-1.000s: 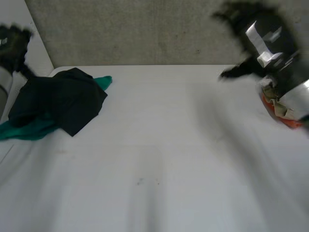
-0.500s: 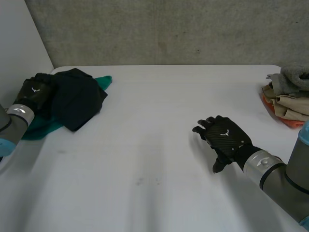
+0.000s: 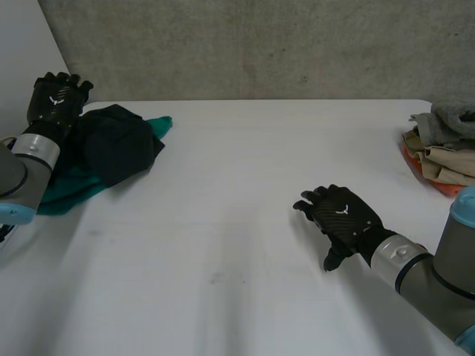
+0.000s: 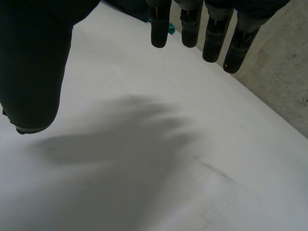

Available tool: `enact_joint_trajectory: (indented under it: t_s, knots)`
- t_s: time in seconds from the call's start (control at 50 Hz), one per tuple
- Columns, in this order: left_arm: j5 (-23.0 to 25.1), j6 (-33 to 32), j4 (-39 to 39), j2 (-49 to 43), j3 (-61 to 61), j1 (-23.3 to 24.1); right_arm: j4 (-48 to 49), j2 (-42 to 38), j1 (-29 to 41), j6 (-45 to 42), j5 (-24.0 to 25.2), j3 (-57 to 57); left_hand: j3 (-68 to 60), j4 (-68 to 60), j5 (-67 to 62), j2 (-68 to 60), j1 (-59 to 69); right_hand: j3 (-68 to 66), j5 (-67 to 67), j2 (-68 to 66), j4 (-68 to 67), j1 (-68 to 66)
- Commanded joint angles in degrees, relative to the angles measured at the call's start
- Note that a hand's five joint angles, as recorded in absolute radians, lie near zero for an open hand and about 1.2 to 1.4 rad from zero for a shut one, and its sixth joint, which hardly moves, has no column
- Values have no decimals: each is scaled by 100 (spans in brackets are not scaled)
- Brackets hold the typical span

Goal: Fold the laundry.

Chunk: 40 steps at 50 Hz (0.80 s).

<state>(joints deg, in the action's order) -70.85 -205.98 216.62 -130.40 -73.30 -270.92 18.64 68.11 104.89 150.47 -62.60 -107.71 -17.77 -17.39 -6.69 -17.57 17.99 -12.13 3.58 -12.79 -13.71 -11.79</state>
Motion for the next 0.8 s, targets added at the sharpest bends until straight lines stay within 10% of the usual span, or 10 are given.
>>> enact_joint_trajectory:
  t_s: [0.02, 0.12, 0.2, 0.36, 0.54, 0.74, 0.8]
  knots:
    - [19, -21, -883, -1066, 1228, -57, 0, -96, -21, 0, 3, 30, 49, 11, -59, 29, -71, 213, -358, 279, 371, 179]
    - [28, -30, -1745, -1558, 1968, -66, -9, -149, -21, 0, 3, 101, -1175, -1213, -1283, -1195, 1153, 213, -358, 279, 371, 179]
    - [2, -21, -1887, -1542, 2065, -14, -9, -158, -21, 0, -6, 101, -6198, -6236, -6305, -6218, 6176, 213, -358, 279, 371, 179]
    - [-280, 67, -1817, -242, 1231, 671, 17, -132, -4, 0, -120, 110, -6223, -6261, -6331, -6243, 6201, 213, -358, 279, 371, 179]
    - [-297, 926, -1782, 1173, 54, 2506, 44, 290, -223, 385, -515, 127, -6223, -6261, -6331, -6243, 6201, 213, -358, 279, 371, 179]
    - [-464, 1517, -1861, 340, -167, 3958, 17, 413, -504, 1142, -956, 364, -6223, -6261, -6331, -6243, 6201, 213, -358, 279, 371, 179]
    - [-561, 1526, -1869, 234, -220, 4187, 26, 413, -584, 1151, -938, 373, -2703, -2741, -2810, -2723, 2681, 213, -358, 279, 371, 179]
